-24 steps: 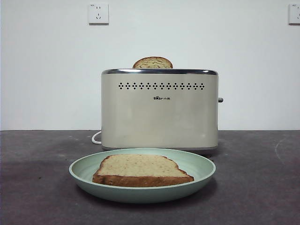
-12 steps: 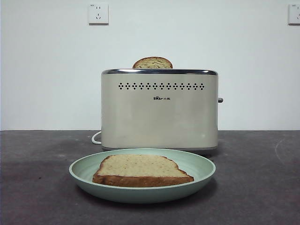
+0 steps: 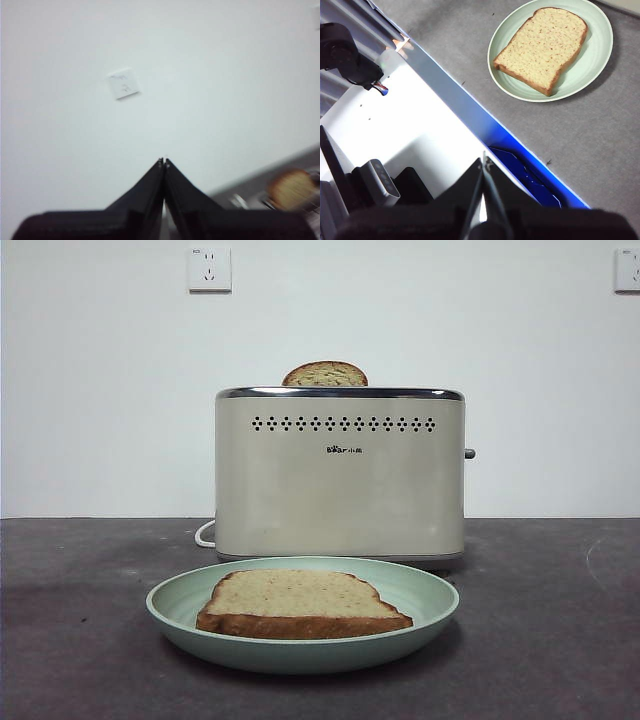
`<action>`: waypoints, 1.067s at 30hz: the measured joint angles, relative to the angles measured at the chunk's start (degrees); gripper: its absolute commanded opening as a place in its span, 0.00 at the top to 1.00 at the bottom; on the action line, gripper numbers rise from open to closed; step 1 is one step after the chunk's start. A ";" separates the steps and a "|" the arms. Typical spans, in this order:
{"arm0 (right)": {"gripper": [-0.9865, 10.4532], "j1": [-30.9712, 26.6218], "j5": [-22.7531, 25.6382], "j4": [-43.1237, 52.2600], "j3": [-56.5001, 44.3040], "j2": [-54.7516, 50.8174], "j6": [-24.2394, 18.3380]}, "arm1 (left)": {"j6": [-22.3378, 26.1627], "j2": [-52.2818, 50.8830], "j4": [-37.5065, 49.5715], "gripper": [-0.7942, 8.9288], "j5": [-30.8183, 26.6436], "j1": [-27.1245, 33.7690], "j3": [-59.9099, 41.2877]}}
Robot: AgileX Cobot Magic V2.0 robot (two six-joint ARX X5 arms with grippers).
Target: Take the bread from the toaster,put the bread on the plate,put the plate on the table
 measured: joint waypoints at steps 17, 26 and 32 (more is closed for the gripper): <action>0.91 0.00 0.00 0.00 0.00 0.00 0.00 | -1.84 -21.40 17.55 0.92 -0.24 6.71 -49.81; 0.91 0.00 0.00 0.00 0.00 0.00 0.00 | -6.60 -27.89 17.05 0.92 -3.08 7.19 -58.36; 0.91 0.00 0.00 -0.02 0.00 0.00 0.00 | -8.39 -27.91 8.92 0.92 -3.21 7.41 -58.36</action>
